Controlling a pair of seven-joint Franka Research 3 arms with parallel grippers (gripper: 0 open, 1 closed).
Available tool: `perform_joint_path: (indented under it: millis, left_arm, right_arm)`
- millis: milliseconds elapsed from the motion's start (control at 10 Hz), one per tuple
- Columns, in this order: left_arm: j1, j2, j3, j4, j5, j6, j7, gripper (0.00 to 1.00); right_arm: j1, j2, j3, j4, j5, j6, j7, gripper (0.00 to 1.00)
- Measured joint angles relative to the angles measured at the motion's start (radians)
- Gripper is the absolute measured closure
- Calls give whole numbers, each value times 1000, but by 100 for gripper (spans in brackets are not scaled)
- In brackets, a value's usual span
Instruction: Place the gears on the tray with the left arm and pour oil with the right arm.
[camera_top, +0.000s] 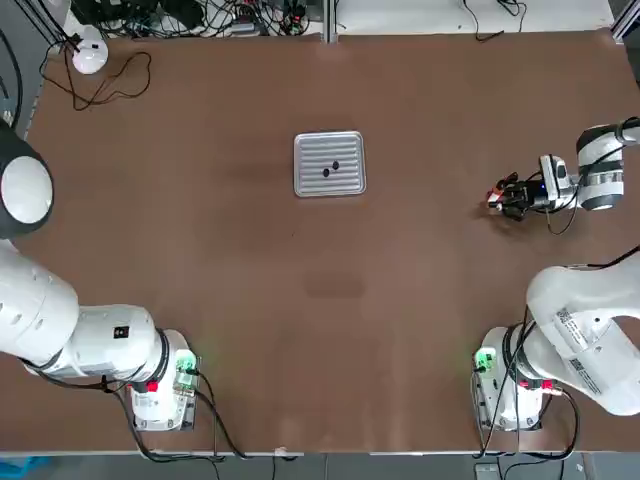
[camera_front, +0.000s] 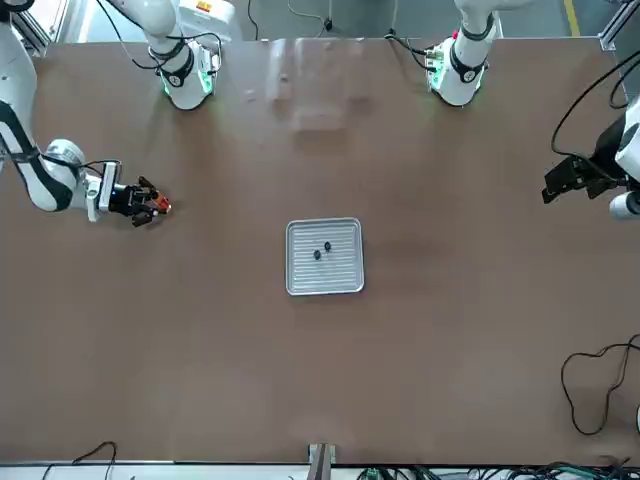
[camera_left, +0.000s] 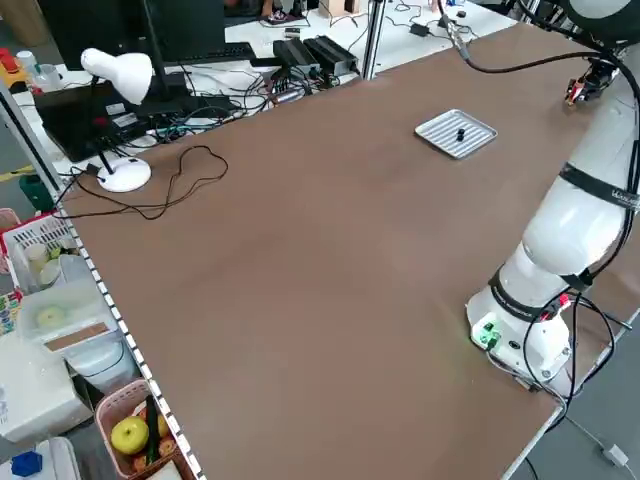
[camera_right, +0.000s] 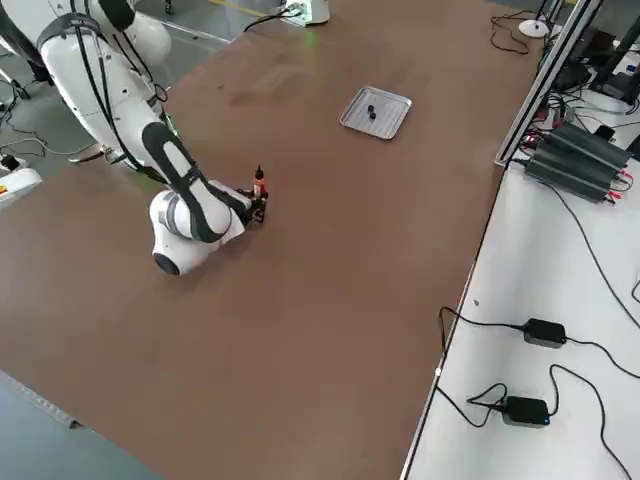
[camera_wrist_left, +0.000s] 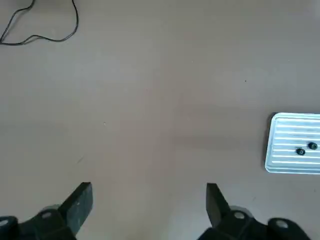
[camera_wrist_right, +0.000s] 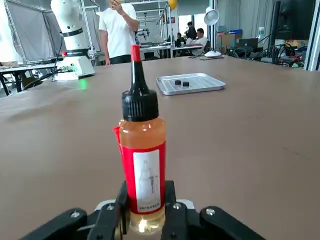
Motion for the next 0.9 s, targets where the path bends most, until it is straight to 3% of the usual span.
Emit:
perform_joint_path:
  millis: [900]
  left_arm:
    - [0,0,0,0,0,0,-2,0]
  right_arm:
    - [2,32,2,25,-1,13,-4,67]
